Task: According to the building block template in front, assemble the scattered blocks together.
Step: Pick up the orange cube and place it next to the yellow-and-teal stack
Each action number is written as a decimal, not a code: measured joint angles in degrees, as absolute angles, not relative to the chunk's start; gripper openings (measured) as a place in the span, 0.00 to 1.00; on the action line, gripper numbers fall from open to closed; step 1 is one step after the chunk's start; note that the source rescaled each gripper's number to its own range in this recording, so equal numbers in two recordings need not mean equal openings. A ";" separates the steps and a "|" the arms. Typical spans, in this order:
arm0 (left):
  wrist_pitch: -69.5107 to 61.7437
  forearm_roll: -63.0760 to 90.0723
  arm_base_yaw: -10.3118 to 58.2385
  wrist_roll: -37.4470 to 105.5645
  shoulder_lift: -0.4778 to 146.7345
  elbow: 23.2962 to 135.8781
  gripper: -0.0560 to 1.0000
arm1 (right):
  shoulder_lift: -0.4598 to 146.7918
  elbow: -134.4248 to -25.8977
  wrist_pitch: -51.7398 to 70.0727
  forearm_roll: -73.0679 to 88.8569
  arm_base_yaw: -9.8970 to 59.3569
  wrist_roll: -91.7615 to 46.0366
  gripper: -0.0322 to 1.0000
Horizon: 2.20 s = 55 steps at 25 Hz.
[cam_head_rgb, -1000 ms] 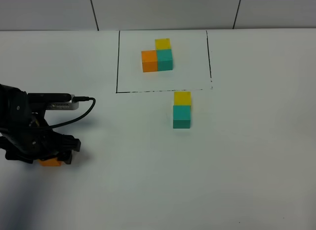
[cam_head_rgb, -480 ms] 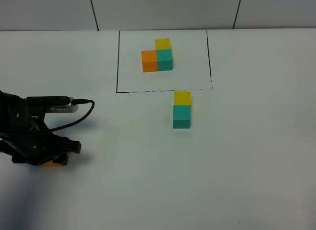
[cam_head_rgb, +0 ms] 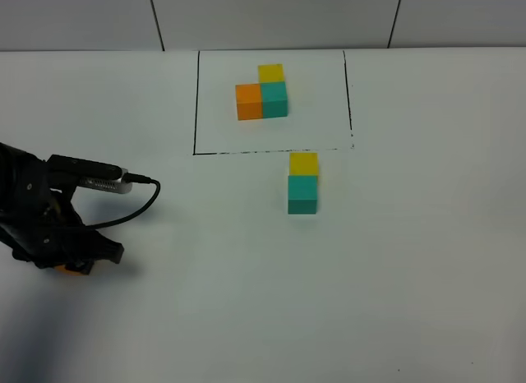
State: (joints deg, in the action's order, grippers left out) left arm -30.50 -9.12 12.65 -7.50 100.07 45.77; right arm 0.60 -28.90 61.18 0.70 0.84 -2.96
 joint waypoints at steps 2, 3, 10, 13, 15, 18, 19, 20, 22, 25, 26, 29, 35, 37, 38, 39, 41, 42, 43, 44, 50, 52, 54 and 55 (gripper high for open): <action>-32.86 -9.62 12.65 -2.35 100.08 48.85 0.05 | 0.60 -28.90 61.18 0.70 0.84 -2.96 0.72; -34.13 -9.79 12.84 2.12 100.08 50.63 0.05 | 0.60 -28.90 61.18 0.70 0.84 -2.96 0.72; -41.32 -1.49 17.70 39.97 100.86 63.28 0.05 | 0.60 -28.90 61.18 0.70 0.84 -2.96 0.72; -46.76 2.98 20.18 51.27 103.93 69.11 0.05 | 0.60 -28.90 61.18 0.70 0.84 -2.96 0.72; -49.30 3.81 22.22 54.97 106.90 72.58 0.05 | 0.60 -28.90 61.18 0.70 0.84 -2.96 0.72; -50.08 3.19 25.91 58.12 111.50 76.20 0.05 | 0.60 -28.90 61.18 0.70 0.84 -2.96 0.72; -49.89 2.12 27.28 58.72 112.92 77.23 0.05 | 0.60 -28.90 61.18 0.70 0.84 -2.96 0.72; -49.47 0.88 28.39 59.05 114.24 78.06 0.05 | 0.60 -28.90 61.18 0.70 0.84 -2.96 0.72; -48.49 -1.41 30.77 59.25 116.42 80.05 0.05 | 0.60 -28.90 61.18 0.70 0.84 -2.96 0.72; -48.30 -4.13 32.99 58.90 119.63 83.64 0.05 | 0.60 -28.90 61.18 0.70 0.84 -2.96 0.72; -48.52 -4.50 33.37 58.70 120.44 85.06 0.05 | 0.60 -28.90 61.18 0.70 0.84 -2.96 0.72; -50.02 -4.48 33.48 58.38 122.81 88.54 0.05 | 0.60 -28.90 61.18 0.75 0.84 -2.96 0.72; -50.55 -2.02 33.48 59.68 123.95 90.65 0.05 | 0.60 -28.90 61.18 0.75 0.84 -2.96 0.72; -50.50 -1.65 33.48 59.80 123.95 90.70 0.05 | 0.60 -28.90 61.18 0.75 0.84 -2.96 0.72; -50.50 -1.60 33.48 59.80 123.95 90.70 0.05 | 0.60 -28.90 61.18 0.75 0.84 -2.96 0.72; -50.50 -1.53 33.48 59.80 123.96 90.70 0.05 | 0.60 -28.90 61.18 0.75 0.84 -2.96 0.72; -50.50 -1.40 33.48 60.21 123.96 90.70 0.05 | 0.60 -28.90 61.18 0.75 0.84 -2.96 0.72; -50.50 -1.40 33.54 60.48 123.96 90.70 0.05 | 0.60 -28.90 61.18 0.75 0.84 -2.96 0.72; -50.50 -1.40 33.67 60.84 123.96 90.70 0.05 | 0.60 -28.90 61.18 0.75 0.84 -2.96 0.72; -50.50 -1.40 33.84 61.23 123.96 90.70 0.05 | 0.60 -28.90 61.18 0.75 0.84 -2.96 0.72; -49.62 -1.15 34.50 62.70 124.39 90.70 0.05 | 0.60 -28.88 61.18 0.75 0.84 -2.96 0.72; -49.62 -0.99 34.50 62.75 125.01 90.70 0.05 | 0.60 -28.88 61.18 0.75 0.84 -2.96 0.72; -49.12 0.00 34.50 62.75 125.72 90.70 0.05 | 0.60 -28.88 61.18 0.80 0.84 -2.96 0.72; -48.75 0.00 34.50 62.75 126.09 90.70 0.05 | 0.60 -28.88 61.18 0.80 0.84 -2.96 0.72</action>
